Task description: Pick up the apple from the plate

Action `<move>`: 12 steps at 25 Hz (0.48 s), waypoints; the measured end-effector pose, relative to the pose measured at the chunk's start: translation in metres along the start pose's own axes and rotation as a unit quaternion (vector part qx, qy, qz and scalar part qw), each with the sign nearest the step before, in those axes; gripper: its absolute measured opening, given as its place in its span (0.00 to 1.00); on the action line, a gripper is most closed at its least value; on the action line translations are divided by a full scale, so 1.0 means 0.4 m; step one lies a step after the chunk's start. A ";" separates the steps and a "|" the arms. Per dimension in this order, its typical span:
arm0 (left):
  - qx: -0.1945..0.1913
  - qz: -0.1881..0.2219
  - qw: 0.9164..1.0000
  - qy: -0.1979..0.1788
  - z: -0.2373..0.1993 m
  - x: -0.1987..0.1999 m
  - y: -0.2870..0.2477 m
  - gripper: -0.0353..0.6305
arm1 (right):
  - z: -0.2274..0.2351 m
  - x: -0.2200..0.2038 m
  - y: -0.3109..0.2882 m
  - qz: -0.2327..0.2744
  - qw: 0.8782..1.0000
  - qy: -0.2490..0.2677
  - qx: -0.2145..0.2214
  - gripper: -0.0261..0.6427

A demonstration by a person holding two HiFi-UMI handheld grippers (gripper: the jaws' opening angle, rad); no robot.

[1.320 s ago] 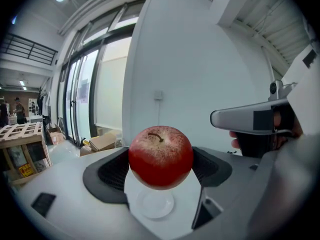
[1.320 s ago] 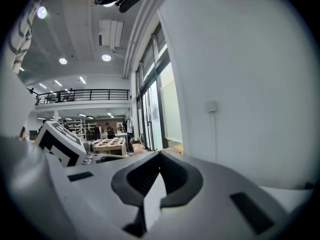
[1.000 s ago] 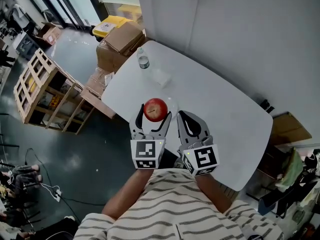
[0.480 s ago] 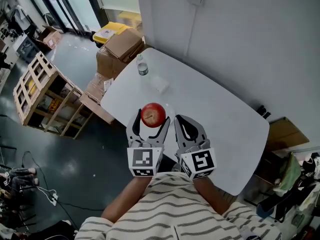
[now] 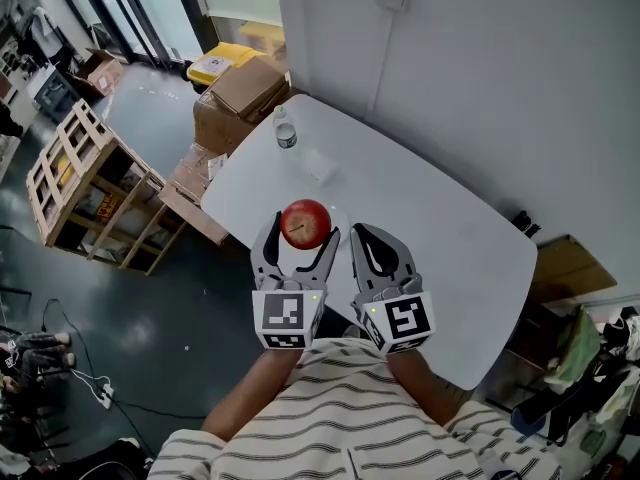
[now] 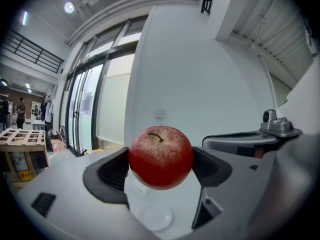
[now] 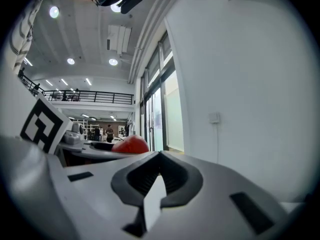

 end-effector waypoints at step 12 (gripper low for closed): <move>0.004 -0.005 1.000 0.014 -0.010 -0.020 0.004 0.62 | 0.013 -0.005 0.016 0.000 1.000 0.000 -0.008 0.06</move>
Point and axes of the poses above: the fingertips, and each gripper's own axes: y backward along the fingers, z to its right, x out of its top, the point moved 3 cm from there along y, backward along the fingers, and after that the axes turned 2 degrees about -x, right-handed, at the moved point
